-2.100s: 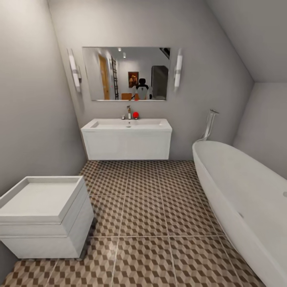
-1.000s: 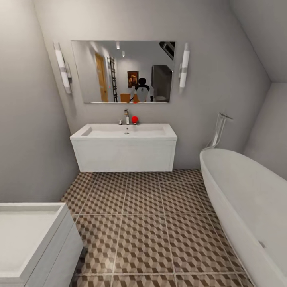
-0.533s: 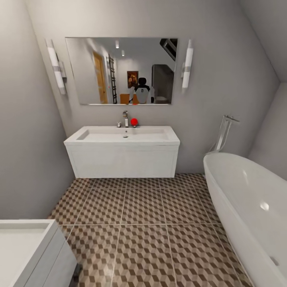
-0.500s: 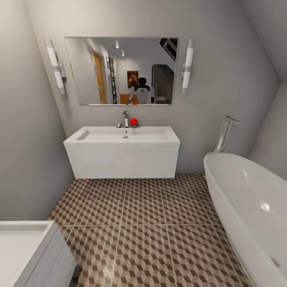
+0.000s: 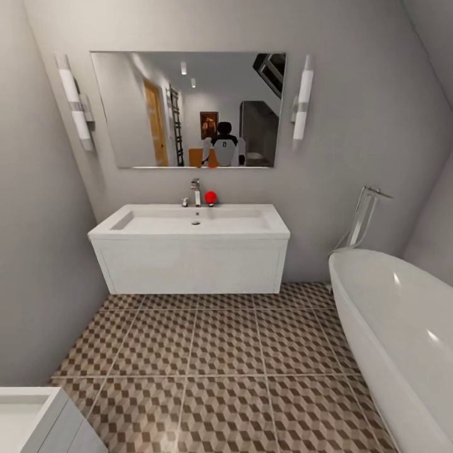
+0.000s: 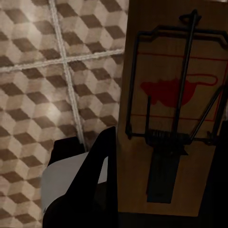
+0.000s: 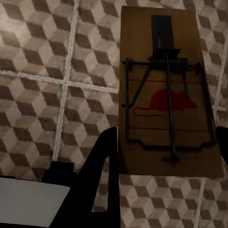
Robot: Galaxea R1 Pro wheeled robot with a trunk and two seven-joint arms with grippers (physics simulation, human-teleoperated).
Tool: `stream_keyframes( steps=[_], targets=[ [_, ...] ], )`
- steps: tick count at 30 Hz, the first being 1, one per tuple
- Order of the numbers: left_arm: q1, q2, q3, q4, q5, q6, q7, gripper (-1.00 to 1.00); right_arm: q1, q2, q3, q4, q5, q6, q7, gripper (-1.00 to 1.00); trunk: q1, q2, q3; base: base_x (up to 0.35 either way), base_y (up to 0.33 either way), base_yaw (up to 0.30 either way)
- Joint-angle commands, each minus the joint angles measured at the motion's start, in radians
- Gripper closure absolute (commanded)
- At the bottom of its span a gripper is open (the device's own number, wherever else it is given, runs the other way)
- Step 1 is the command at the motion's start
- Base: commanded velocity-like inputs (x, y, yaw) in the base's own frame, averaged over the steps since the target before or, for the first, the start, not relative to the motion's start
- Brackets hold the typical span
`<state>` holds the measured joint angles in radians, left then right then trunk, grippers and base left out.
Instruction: Take the four mousetraps from the cabinet in the bathroom and place them on the bathroom floor. Make sure all four end up on the same floor surface, and ensure that at least two of them are either under or directly next to the same bathroom sink.
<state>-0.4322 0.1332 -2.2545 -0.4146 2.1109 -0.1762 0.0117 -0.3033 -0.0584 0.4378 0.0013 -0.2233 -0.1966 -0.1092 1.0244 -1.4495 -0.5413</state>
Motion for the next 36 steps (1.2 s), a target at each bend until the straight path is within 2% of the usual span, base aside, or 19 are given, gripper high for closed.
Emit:
stream_keyframes(
  steps=[1,17,22,26,36],
  targets=[
    [-0.002,0.0,-0.008,-0.003,0.006,-0.008,0.005,1.0,0.0,0.0,0.009,0.0,-0.011,-0.003,0.0,1.0,0.001,-0.001,-0.001,0.335,0.0,0.0],
    [-0.002,0.002,-0.007,-0.003,0.008,-0.008,0.005,1.0,0.0,0.002,0.009,0.0,-0.011,0.006,0.009,1.0,0.001,-0.001,-0.001,0.335,0.0,0.0],
    [-0.002,0.002,-0.008,-0.003,0.008,-0.008,0.005,1.0,0.0,0.002,0.009,0.0,-0.012,0.051,0.018,1.0,0.001,-0.001,-0.001,0.335,0.0,0.0],
    [-0.002,0.002,-0.007,-0.003,0.008,-0.008,0.005,1.0,0.0,0.001,0.009,0.0,-0.012,0.092,0.062,1.0,0.001,-0.001,-0.001,0.335,0.0,0.0],
    [-0.002,0.002,-0.008,-0.003,0.008,-0.008,0.005,1.0,0.0,-0.001,0.009,0.0,-0.01,0.099,0.079,1.0,0.001,-0.001,-0.001,0.335,0.0,0.0]
  ],
)
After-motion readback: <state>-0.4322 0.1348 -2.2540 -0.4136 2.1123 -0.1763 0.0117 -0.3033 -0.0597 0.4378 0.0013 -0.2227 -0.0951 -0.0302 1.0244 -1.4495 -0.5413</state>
